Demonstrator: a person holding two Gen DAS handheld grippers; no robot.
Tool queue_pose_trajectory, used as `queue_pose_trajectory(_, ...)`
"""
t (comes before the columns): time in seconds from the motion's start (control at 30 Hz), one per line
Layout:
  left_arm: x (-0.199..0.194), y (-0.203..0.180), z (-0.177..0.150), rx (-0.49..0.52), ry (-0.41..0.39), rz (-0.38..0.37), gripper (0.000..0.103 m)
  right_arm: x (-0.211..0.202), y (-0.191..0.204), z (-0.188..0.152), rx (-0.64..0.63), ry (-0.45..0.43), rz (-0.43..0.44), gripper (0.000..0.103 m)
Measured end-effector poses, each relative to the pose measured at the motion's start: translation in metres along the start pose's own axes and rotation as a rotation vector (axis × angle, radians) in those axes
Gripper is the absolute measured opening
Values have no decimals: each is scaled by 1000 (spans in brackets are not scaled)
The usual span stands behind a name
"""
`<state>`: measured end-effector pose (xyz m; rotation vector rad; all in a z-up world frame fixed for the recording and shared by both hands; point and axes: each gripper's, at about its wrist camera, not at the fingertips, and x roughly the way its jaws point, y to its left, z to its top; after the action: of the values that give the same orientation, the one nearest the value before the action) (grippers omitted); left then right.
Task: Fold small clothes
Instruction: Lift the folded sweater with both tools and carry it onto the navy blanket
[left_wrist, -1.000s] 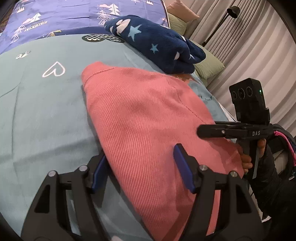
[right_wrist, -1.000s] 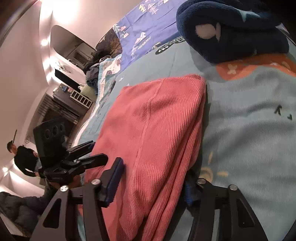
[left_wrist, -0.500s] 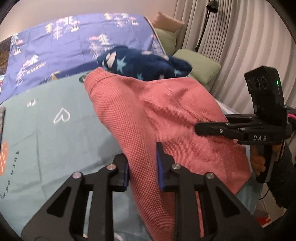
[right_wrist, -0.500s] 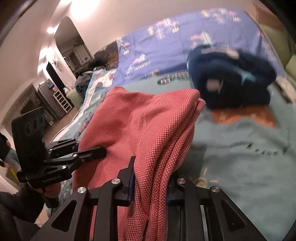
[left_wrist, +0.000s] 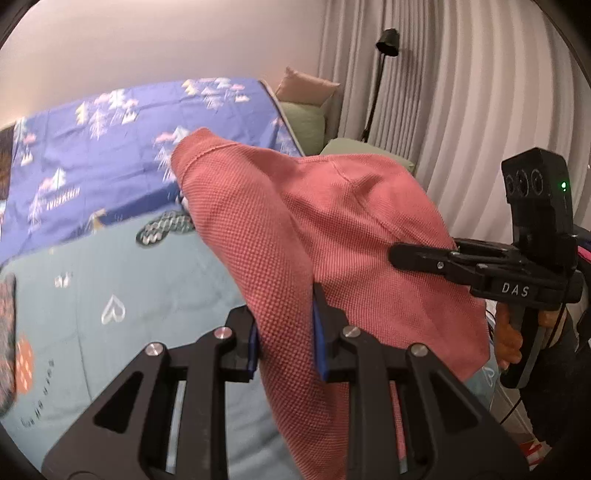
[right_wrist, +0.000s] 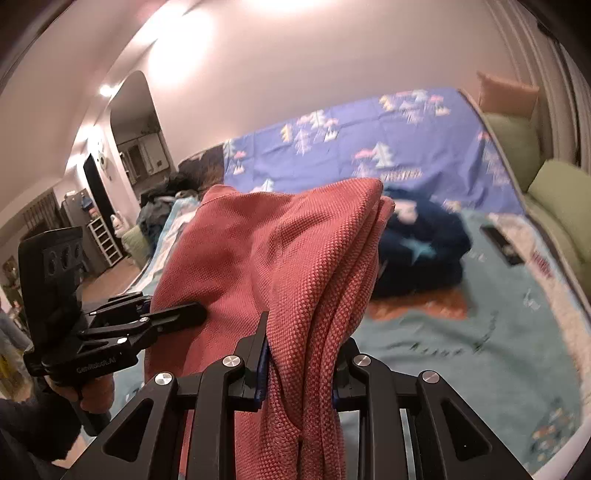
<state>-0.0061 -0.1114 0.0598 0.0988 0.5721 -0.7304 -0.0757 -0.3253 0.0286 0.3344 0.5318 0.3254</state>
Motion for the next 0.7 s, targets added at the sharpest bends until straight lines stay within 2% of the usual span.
queue_pose_trajectory(0.1,-4,-13,24,37,-33,2,26,-20,-3,18,-24,-42,-30,23)
queue_pose_trajectory(0.33,-11,-34,92,102,-119,16,26,-56,-16,84,-60,-135,-63,24)
queue_pose_trajectory(0.53,-6,-44,150,135,-172,52,26,-64,-27,142,-99,-184,-106,23)
queue_pose_trajectory(0.7,7,-49,179,157,-198,92,26,-55,-43,177,-86,-209,-119,23)
